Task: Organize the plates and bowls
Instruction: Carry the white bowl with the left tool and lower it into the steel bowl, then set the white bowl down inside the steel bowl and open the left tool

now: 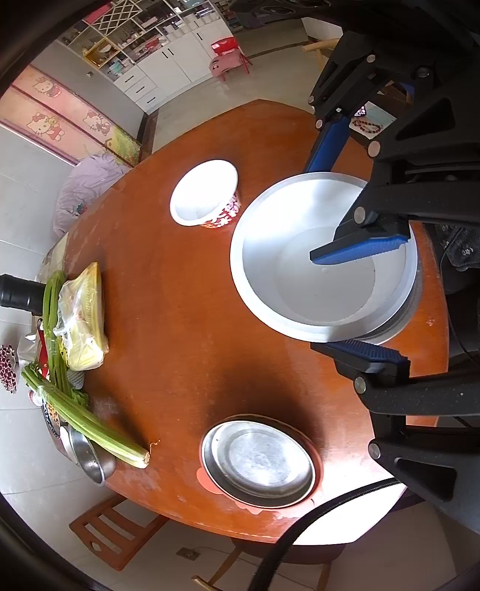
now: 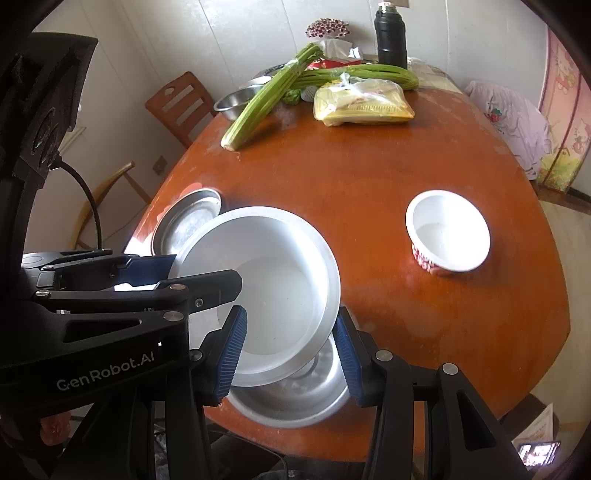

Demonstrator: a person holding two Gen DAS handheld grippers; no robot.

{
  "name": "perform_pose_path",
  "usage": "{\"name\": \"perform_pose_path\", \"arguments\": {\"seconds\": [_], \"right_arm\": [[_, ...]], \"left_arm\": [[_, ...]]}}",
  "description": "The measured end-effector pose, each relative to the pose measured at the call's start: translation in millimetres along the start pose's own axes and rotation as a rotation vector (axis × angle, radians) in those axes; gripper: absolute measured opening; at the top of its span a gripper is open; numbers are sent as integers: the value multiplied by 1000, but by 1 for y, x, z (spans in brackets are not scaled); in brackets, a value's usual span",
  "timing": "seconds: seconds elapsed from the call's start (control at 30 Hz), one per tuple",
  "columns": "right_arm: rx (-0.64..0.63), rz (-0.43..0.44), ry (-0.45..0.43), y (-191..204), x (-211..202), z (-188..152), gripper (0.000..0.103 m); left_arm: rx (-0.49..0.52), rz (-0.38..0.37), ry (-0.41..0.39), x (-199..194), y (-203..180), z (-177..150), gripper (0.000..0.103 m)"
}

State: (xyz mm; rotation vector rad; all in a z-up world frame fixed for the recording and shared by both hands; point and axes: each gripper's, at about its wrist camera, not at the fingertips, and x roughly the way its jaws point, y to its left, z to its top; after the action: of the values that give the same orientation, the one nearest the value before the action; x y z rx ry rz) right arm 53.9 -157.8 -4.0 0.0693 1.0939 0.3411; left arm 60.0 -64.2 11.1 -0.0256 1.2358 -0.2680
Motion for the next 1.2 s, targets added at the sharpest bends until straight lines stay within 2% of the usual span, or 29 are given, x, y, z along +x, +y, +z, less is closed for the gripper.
{"name": "perform_pose_path", "arguments": {"seconds": [0.37, 1.2], "right_arm": [[5, -17, 0, 4, -5, -17, 50], [4, -62, 116, -3, 22, -46, 50]], "left_arm": [[18, -5, 23, 5, -4, -16, 39], [29, -8, 116, 45, -11, -39, 39]]}}
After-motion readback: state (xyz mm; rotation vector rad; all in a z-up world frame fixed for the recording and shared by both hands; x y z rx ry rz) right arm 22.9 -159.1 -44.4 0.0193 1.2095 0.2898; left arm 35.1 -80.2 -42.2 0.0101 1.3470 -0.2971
